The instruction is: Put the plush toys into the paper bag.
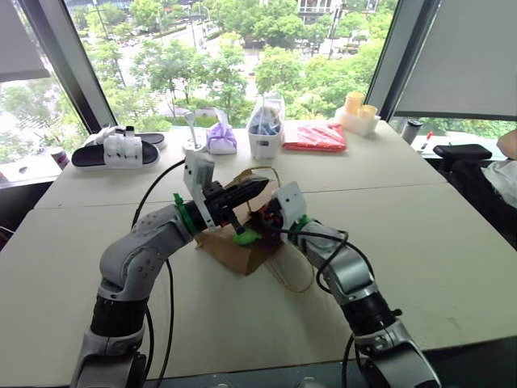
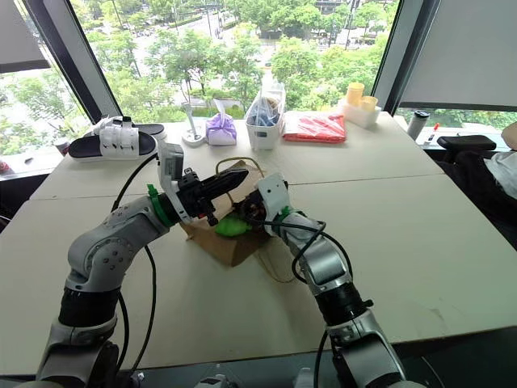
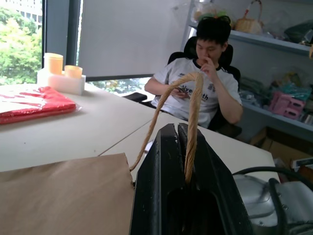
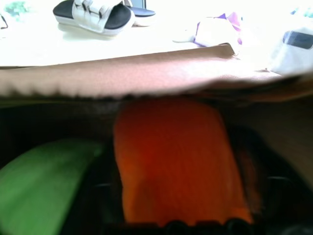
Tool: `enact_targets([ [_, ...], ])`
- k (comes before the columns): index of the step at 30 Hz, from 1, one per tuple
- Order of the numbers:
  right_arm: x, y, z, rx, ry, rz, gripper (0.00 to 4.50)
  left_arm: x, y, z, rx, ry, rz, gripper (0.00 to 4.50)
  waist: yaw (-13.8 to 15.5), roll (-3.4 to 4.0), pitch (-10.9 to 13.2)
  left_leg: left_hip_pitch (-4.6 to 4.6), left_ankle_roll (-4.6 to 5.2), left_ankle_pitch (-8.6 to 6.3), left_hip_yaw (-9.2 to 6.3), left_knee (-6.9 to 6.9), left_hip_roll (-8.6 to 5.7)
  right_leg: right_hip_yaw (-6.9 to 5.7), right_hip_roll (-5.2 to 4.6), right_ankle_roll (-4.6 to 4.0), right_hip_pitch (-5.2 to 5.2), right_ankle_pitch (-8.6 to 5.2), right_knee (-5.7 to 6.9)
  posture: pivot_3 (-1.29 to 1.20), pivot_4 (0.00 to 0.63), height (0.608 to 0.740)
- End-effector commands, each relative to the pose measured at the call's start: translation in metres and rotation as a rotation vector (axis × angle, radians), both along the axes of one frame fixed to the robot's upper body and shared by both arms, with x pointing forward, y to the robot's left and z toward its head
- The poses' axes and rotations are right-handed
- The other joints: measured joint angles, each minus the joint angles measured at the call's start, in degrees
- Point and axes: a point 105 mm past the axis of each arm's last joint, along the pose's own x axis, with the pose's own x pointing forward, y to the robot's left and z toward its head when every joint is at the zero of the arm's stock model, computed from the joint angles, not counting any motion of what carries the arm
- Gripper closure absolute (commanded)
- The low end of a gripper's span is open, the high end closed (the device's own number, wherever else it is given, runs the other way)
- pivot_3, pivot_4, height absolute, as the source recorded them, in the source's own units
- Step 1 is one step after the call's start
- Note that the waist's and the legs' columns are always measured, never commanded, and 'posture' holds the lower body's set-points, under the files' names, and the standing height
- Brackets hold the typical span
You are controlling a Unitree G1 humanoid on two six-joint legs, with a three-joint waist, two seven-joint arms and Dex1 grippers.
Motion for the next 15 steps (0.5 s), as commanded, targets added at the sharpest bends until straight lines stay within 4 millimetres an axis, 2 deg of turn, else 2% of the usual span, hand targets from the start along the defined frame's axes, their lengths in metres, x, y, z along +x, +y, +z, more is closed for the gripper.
enact_targets([
  [1,-0.003,0.005,0.014,0.006,-0.075,0.027,0.07,-0.007,0.001,0.011,-0.018,-0.046,0.0,4.5,0.1,0.0,0.0,0.0,0.0,0.0,0.0,0.0,0.0,0.0,0.0,0.0,0.0,0.0,0.0,0.0,0.15,0.74],
  [7,-0.024,-0.02,0.032,0.036,-0.073,0.066,0.07,-0.007,0.004,0.01,-0.02,-0.045,0.006,4.5,0.3,0.0,0.0,-0.03,0.01,0.0,-0.11,0.02,-0.02,0.0,-0.01,0.0,0.0,0.0,-0.02,0.0,0.15,0.74],
  [10,-0.059,-0.054,0.049,0.079,-0.028,0.136,0.07,-0.005,0.004,0.01,-0.02,-0.043,0.006,4.5,0.7,0.0,0.0,-0.06,0.01,-0.01,-0.15,0.03,-0.02,-0.01,-0.01,0.0,0.01,0.0,-0.04,0.0,0.15,0.74],
  [12,-0.076,-0.071,0.047,0.05,0.011,0.157,0.07,-0.004,0.004,0.01,-0.021,-0.042,0.004,4.5,0.7,0.0,0.0,-0.1,0.07,-0.04,-0.2,0.05,-0.04,-0.05,-0.01,0.0,0.05,0.0,-0.09,0.0,0.15,0.74],
  [15,-0.081,-0.092,0.03,0.014,0.091,0.112,0.07,-0.003,0.003,0.009,-0.023,-0.042,-0.002,4.5,0.3,0.0,0.0,-0.03,0.44,-0.25,-0.15,0.04,-0.02,-0.05,0.0,0.0,0.12,0.0,-0.18,0.0,0.15,0.74],
])
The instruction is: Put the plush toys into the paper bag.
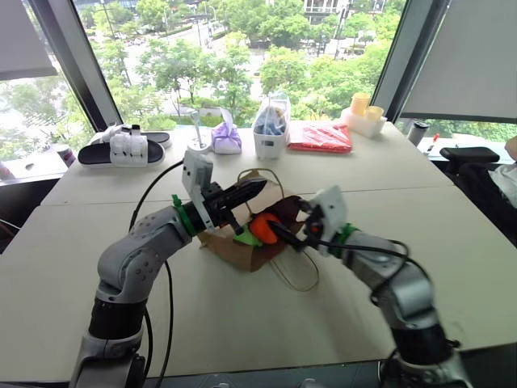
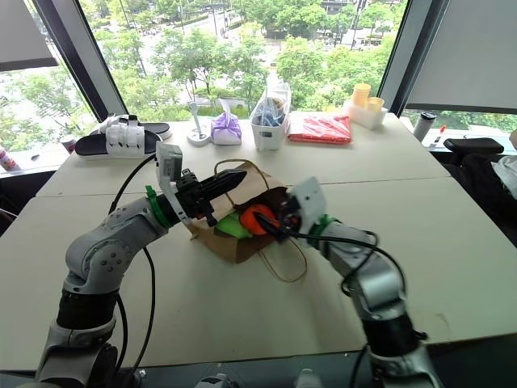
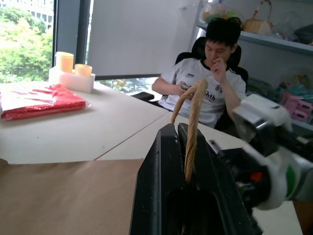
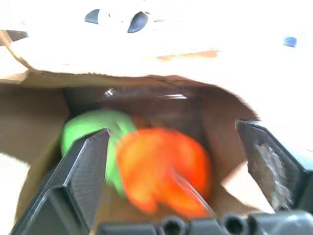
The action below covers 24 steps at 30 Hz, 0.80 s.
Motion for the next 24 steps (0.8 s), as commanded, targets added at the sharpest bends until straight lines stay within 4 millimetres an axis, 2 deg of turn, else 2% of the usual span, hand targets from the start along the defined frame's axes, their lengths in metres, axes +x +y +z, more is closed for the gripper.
enact_targets([
  [1,-0.011,-0.008,-0.009,-0.015,0.055,0.007,0.07,-0.005,0.0,0.012,-0.024,-0.055,-0.014,4.5,-0.3,0.01,0.0,0.06,0.01,0.0,0.05,-0.02,0.03,0.02,0.0,0.0,0.0,0.0,0.01,0.0,0.15,0.74],
  [7,-0.004,-0.019,-0.057,-0.094,0.157,-0.055,0.07,-0.005,-0.002,0.012,-0.026,-0.056,-0.019,4.5,0.0,0.01,0.0,0.11,0.0,0.0,0.23,0.04,0.03,0.04,0.0,0.0,0.04,0.0,0.12,0.0,0.15,0.74],
  [12,0.013,-0.022,-0.084,-0.118,0.186,-0.111,0.07,-0.005,-0.002,0.012,-0.024,-0.056,-0.019,4.5,0.1,0.01,0.0,0.1,-0.01,0.01,0.22,0.05,0.02,0.05,-0.01,0.0,0.05,0.0,0.11,0.0,0.15,0.74],
  [14,0.016,-0.02,-0.087,-0.124,0.182,-0.111,0.07,-0.006,-0.002,0.012,-0.023,-0.057,-0.018,4.5,0.0,0.01,0.0,0.1,-0.02,0.01,0.22,0.06,0.02,0.05,-0.01,0.0,0.05,0.0,0.11,0.0,0.15,0.74],
  [17,0.022,-0.019,-0.089,-0.145,0.173,-0.124,0.87,-0.006,-0.002,0.012,-0.023,-0.057,-0.015,4.5,0.0,0.01,0.0,0.1,-0.03,0.02,0.2,0.05,0.02,0.05,0.0,0.0,0.05,0.0,0.11,0.0,0.15,0.74],
  [24,0.024,-0.019,-0.091,-0.269,0.123,-0.093,4.39,-0.006,-0.001,0.014,-0.028,-0.06,-0.005,4.5,0.1,0.01,0.0,0.1,-0.04,0.02,0.2,0.06,0.02,0.04,0.0,0.0,0.06,0.0,0.11,0.0,0.15,0.74],
])
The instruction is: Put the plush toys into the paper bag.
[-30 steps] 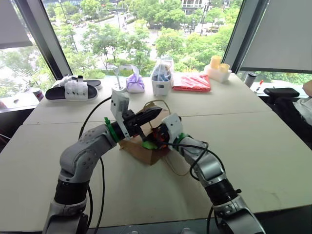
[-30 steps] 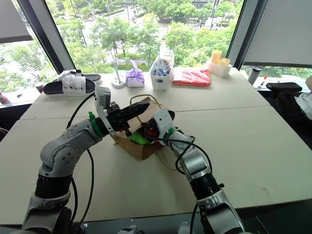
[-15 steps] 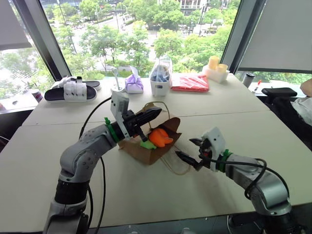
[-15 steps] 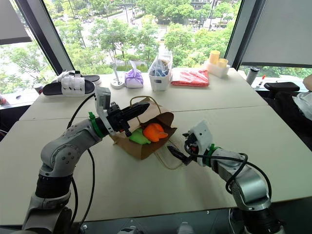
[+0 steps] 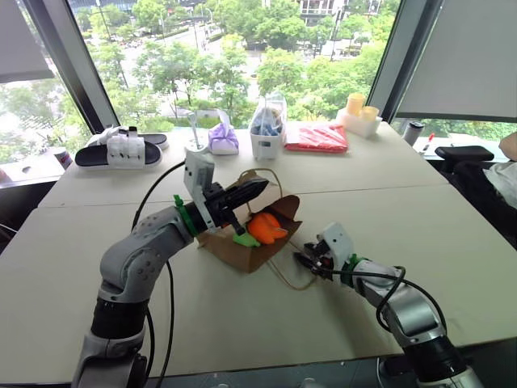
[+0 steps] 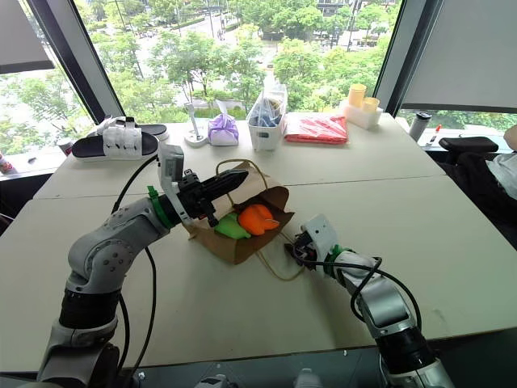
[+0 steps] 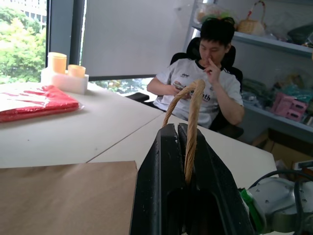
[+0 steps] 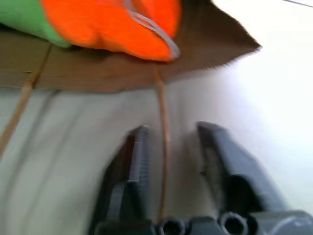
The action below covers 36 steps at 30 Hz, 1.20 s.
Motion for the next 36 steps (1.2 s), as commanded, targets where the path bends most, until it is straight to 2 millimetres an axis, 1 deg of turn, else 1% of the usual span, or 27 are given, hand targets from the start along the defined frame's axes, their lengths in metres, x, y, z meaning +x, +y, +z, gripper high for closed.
enact_targets([
  [1,0.003,-0.004,0.007,-0.065,-0.044,0.012,4.46,-0.005,0.002,0.014,-0.024,-0.063,0.004,4.5,0.1,0.0,0.0,0.0,0.0,0.0,0.0,0.01,0.0,0.0,0.0,0.0,0.01,0.0,0.0,0.0,0.15,0.74],
  [3,0.001,0.001,0.019,-0.034,-0.054,0.031,4.46,-0.005,0.002,0.015,-0.027,-0.064,0.006,4.5,0.1,0.0,0.0,0.0,0.0,0.0,0.0,0.03,-0.02,0.0,0.0,0.0,0.03,0.0,-0.01,0.0,0.15,0.74],
  [4,0.001,0.002,0.032,-0.007,-0.067,0.037,4.46,-0.005,0.002,0.016,-0.029,-0.065,0.007,4.5,0.1,0.0,0.0,0.0,0.0,0.0,-0.01,0.03,-0.02,0.0,0.0,0.0,0.03,0.0,-0.01,0.0,0.15,0.74],
  [5,0.001,0.003,0.044,0.016,-0.083,0.048,4.46,-0.005,0.002,0.016,-0.03,-0.065,0.008,4.5,0.0,0.0,0.0,0.0,0.0,0.0,-0.02,0.02,-0.02,0.0,0.0,0.0,0.03,0.0,-0.01,0.0,0.15,0.74],
  [8,-0.004,0.005,0.097,0.088,-0.163,0.114,4.46,-0.004,0.004,0.02,-0.039,-0.072,0.012,4.5,0.0,0.01,0.0,-0.04,0.0,0.0,-0.05,0.01,-0.01,0.0,0.0,0.0,-0.02,0.0,-0.02,0.0,0.15,0.74],
  [10,-0.008,0.005,0.129,0.106,-0.214,0.16,4.46,-0.004,0.005,0.025,-0.046,-0.082,0.019,4.5,0.0,0.01,0.0,-0.05,0.01,0.0,-0.13,0.01,-0.01,0.0,0.0,0.0,-0.04,0.0,-0.01,0.0,0.15,0.74],
  [13,-0.013,0.001,0.168,0.106,-0.288,0.218,4.46,-0.001,0.008,0.037,-0.073,-0.095,0.046,4.5,0.1,0.0,0.0,-0.06,0.02,-0.01,-0.12,-0.01,-0.01,-0.07,0.0,0.0,-0.01,0.0,-0.05,0.0,0.15,0.74],
  [15,-0.014,0.0,0.181,0.099,-0.308,0.239,4.46,0.001,0.009,0.042,-0.095,-0.093,0.061,4.5,0.2,0.0,0.0,-0.09,0.03,-0.02,-0.13,0.0,-0.01,-0.11,0.0,0.0,0.02,0.0,-0.12,0.0,0.15,0.74],
  [16,-0.013,-0.001,0.185,0.097,-0.311,0.243,4.46,0.002,0.01,0.043,-0.102,-0.088,0.071,4.5,0.2,-0.02,0.0,-0.1,0.04,-0.02,-0.12,0.0,-0.01,-0.11,-0.01,0.0,0.02,0.0,-0.14,0.0,0.15,0.74],
  [19,-0.009,-0.004,0.184,0.082,-0.3,0.25,4.46,0.007,0.008,0.038,-0.099,-0.057,0.089,4.5,0.1,-0.02,0.0,-0.1,0.04,-0.02,-0.06,0.01,-0.01,-0.1,-0.02,0.0,0.03,0.0,-0.17,0.0,0.15,0.74],
  [22,0.001,-0.013,0.171,0.056,-0.269,0.219,4.46,0.012,0.006,0.023,-0.077,-0.018,0.112,4.5,0.1,-0.02,0.0,-0.11,0.03,-0.02,-0.03,0.01,-0.01,-0.09,-0.03,0.01,0.0,0.0,-0.17,0.0,0.15,0.74],
  [25,0.004,-0.016,0.168,0.068,-0.254,0.214,4.46,0.015,0.006,0.017,-0.073,0.004,0.121,4.5,0.1,-0.02,0.0,-0.11,0.02,-0.01,-0.02,0.01,-0.01,-0.08,-0.03,0.0,0.0,0.0,-0.16,0.0,0.15,0.74],
  [27,0.009,-0.023,0.157,0.04,-0.235,0.185,4.46,0.021,0.008,-0.001,-0.031,0.034,0.147,4.5,0.1,-0.02,0.0,-0.11,0.0,0.0,-0.02,0.01,-0.01,-0.08,-0.03,0.0,-0.01,0.0,-0.15,0.0,0.15,0.74],
  [29,0.01,-0.027,0.15,0.028,-0.223,0.173,4.46,0.024,0.012,-0.015,0.0,0.068,0.157,4.5,0.1,-0.02,0.0,-0.11,-0.01,0.01,-0.01,0.01,-0.01,-0.08,-0.03,0.0,-0.01,0.0,-0.15,0.0,0.15,0.74],
  [30,0.009,-0.027,0.151,0.031,-0.225,0.17,4.46,0.022,0.014,-0.018,0.012,0.074,0.151,4.5,0.0,-0.02,0.0,-0.1,-0.02,0.01,-0.01,0.01,-0.01,-0.07,-0.03,0.0,-0.01,0.0,-0.15,0.0,0.15,0.74],
  [32,0.006,-0.024,0.156,0.047,-0.235,0.187,4.46,0.017,0.018,-0.017,0.018,0.086,0.131,4.5,0.0,-0.02,0.0,-0.11,-0.01,0.01,0.0,0.0,-0.01,-0.06,-0.03,0.0,-0.05,0.0,-0.14,0.0,0.15,0.74],
  [33,0.004,-0.023,0.159,0.055,-0.242,0.197,4.06,0.013,0.019,-0.016,0.022,0.086,0.111,4.5,0.0,-0.02,0.0,-0.13,0.0,0.0,0.0,0.0,0.0,-0.05,-0.03,0.0,-0.08,0.0,-0.12,0.0,0.15,0.74],
  [34,0.0,-0.021,0.163,0.064,-0.246,0.219,3.88,0.008,0.02,-0.014,0.026,0.089,0.086,4.08,0.0,-0.02,0.0,-0.14,0.01,-0.01,-0.03,0.0,0.0,-0.06,-0.03,0.0,-0.08,0.0,-0.12,0.0,0.15,0.74],
  [35,-0.004,-0.019,0.167,0.07,-0.25,0.239,3.6,0.004,0.02,-0.012,0.031,0.089,0.062,3.94,0.0,-0.01,0.0,-0.14,0.02,-0.01,-0.03,0.0,0.0,-0.06,-0.03,0.0,-0.08,0.0,-0.12,0.0,0.15,0.74],
  [36,-0.007,-0.018,0.171,0.075,-0.254,0.253,3.17,0.0,0.02,-0.011,0.036,0.092,0.042,3.64,0.0,-0.01,0.0,-0.16,0.03,-0.02,-0.03,0.01,0.0,-0.05,-0.03,0.0,-0.08,0.0,-0.12,0.0,0.15,0.74],
])
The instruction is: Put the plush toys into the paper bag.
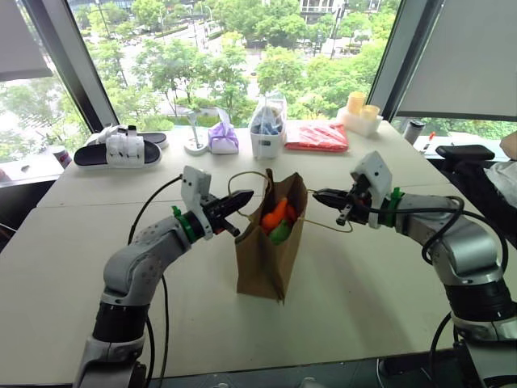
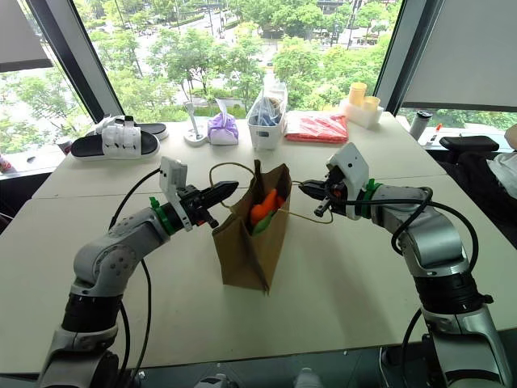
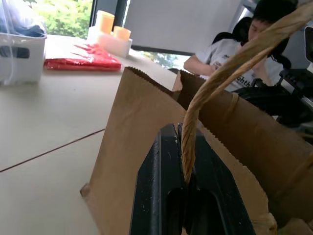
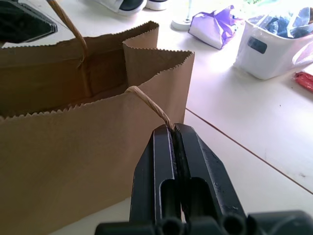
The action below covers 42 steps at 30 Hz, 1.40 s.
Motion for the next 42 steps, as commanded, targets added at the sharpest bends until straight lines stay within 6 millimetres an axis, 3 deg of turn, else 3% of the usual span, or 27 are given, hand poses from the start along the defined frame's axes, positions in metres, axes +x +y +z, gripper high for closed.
enact_targets([
  [1,-0.015,0.003,0.033,0.018,-0.094,0.06,2.66,-0.019,0.001,0.022,-0.013,-0.059,-0.084,3.2,0.0,0.0,0.0,0.0,0.0,0.0,-0.01,0.0,0.01,0.0,0.0,0.0,0.0,0.0,0.0,0.0,0.15,0.74],
  [6,-0.028,0.004,0.069,0.069,-0.157,0.09,0.08,-0.042,0.01,0.033,0.016,-0.081,-0.167,0.65,0.0,0.0,0.0,0.0,0.01,-0.01,-0.06,0.0,0.01,0.0,-0.02,0.0,0.0,0.0,-0.01,0.0,0.15,0.74],
  [7,-0.031,0.002,0.076,0.086,-0.168,0.094,0.0,-0.047,0.012,0.035,0.014,-0.077,-0.187,0.16,0.0,0.0,0.0,0.0,0.02,-0.01,-0.08,-0.01,0.01,0.0,-0.02,0.0,0.0,0.0,-0.01,0.0,0.15,0.74],
  [11,-0.036,-0.013,0.097,0.121,-0.214,0.047,0.0,-0.061,0.024,0.035,0.046,-0.042,-0.23,0.16,0.0,0.0,0.0,0.0,0.04,-0.02,-0.1,-0.02,0.02,-0.01,-0.01,0.0,0.0,0.0,-0.01,0.0,0.15,0.74],
  [15,-0.039,-0.041,0.107,0.172,-0.219,-0.05,0.0,-0.059,0.043,0.026,0.089,-0.008,-0.167,0.16,0.1,0.01,0.0,0.0,0.06,-0.03,-0.04,-0.02,0.02,0.0,-0.02,-0.01,0.0,0.0,-0.02,0.0,0.15,0.74],
  [22,-0.047,-0.067,0.071,0.171,-0.129,-0.174,0.0,-0.065,0.053,-0.005,0.166,0.047,-0.136,0.16,0.1,0.02,0.0,0.0,0.11,-0.06,0.07,-0.04,0.03,0.02,-0.04,-0.01,0.02,-0.01,-0.06,0.0,0.15,0.74],
  [25,-0.049,-0.068,0.049,0.214,-0.073,-0.207,0.0,-0.066,0.049,-0.008,0.146,0.041,-0.132,0.16,0.1,0.02,0.0,0.01,0.11,-0.07,0.06,-0.04,0.09,0.01,-0.04,-0.02,0.04,-0.01,-0.04,0.0,0.15,0.74],
  [29,-0.05,-0.063,0.023,0.227,-0.001,-0.209,0.0,-0.053,0.048,0.003,0.07,0.007,-0.074,0.16,0.2,0.03,0.0,0.02,0.11,-0.07,0.06,0.0,0.09,0.04,-0.06,-0.02,0.04,0.0,-0.02,0.0,0.15,0.74],
  [34,-0.053,-0.051,-0.008,0.196,0.086,-0.172,0.0,-0.059,0.037,-0.007,0.096,0.037,-0.153,0.16,0.1,0.04,0.0,0.03,0.13,-0.07,0.1,-0.01,0.07,0.03,-0.05,-0.02,0.05,0.0,-0.02,0.0,0.15,0.74],
  [38,-0.052,-0.042,-0.021,0.178,0.111,-0.153,0.0,-0.065,0.04,-0.016,0.113,0.074,-0.195,0.16,-0.1,0.04,0.0,0.04,0.13,-0.08,0.1,-0.03,0.08,0.04,-0.04,-0.02,0.04,0.0,-0.02,0.0,0.15,0.74],
  [42,-0.051,-0.028,-0.022,0.206,0.113,-0.113,0.0,-0.076,0.044,-0.021,0.166,0.105,-0.259,0.16,0.0,0.03,0.0,0.05,0.13,-0.08,0.1,-0.03,0.1,0.03,-0.03,-0.02,0.04,-0.01,-0.02,0.0,0.15,0.74],
])
